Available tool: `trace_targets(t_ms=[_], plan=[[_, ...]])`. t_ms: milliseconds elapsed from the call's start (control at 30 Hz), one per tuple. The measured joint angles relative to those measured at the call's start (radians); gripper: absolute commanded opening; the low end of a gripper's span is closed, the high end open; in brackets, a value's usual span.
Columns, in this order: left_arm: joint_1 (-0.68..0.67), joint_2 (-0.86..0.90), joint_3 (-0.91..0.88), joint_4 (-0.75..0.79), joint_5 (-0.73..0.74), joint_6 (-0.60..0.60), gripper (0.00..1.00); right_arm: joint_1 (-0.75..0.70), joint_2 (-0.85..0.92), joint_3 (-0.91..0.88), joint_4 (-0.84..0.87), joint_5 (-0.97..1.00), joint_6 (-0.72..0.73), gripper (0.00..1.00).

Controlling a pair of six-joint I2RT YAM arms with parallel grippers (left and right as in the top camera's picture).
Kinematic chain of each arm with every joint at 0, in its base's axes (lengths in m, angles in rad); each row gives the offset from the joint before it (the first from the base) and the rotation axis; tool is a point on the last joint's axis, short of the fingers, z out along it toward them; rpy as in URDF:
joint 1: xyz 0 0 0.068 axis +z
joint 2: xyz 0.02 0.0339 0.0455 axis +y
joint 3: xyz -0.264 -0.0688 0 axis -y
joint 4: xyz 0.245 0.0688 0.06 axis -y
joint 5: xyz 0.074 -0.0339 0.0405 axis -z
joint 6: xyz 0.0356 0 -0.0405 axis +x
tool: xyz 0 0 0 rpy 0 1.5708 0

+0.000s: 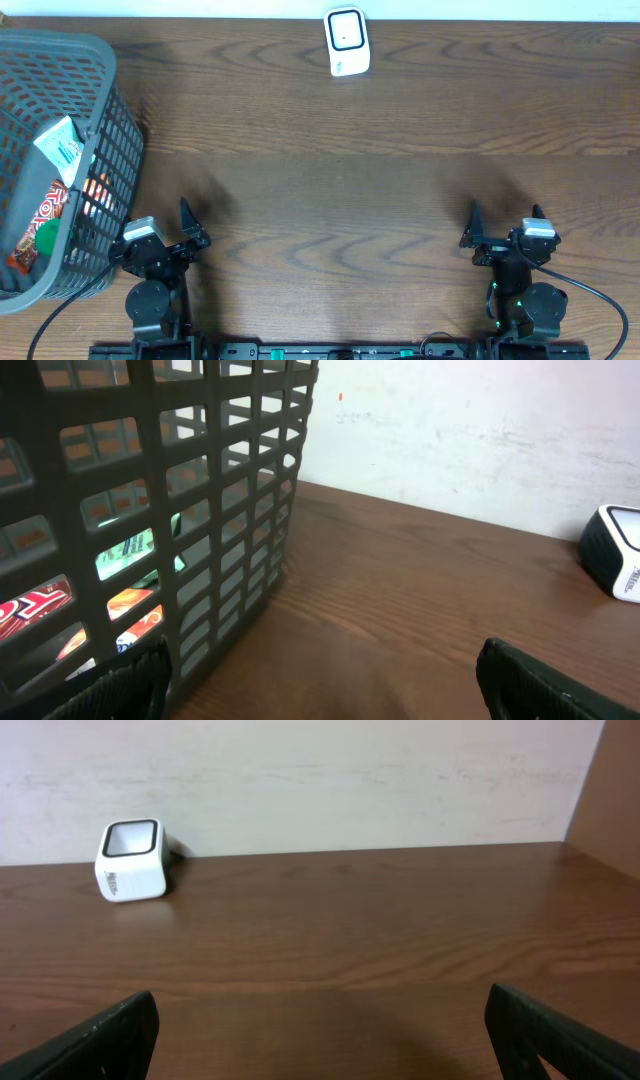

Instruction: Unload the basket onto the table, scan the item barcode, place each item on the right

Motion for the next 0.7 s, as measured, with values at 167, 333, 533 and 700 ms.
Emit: trace_targets(t_ms=[167, 333, 533, 700], plan=[[0.0, 0.0, 0.0, 0.0, 0.0, 0.0, 0.98, 0.01, 0.0, 0.0, 0.0, 0.0, 0.0, 0.99], [0.0, 0.0, 0.0, 0.0, 0.0, 0.0, 0.98, 0.011, 0.0, 0.0, 0.0, 0.0, 0.0, 0.99], [0.0, 0.0, 0.0, 0.0, 0.0, 0.0, 0.98, 0.011, 0.0, 0.0, 0.0, 0.0, 0.0, 0.99], [0.0, 0.0, 0.0, 0.0, 0.0, 0.0, 0.98, 0.011, 0.0, 0.0, 0.0, 0.0, 0.0, 0.99]])
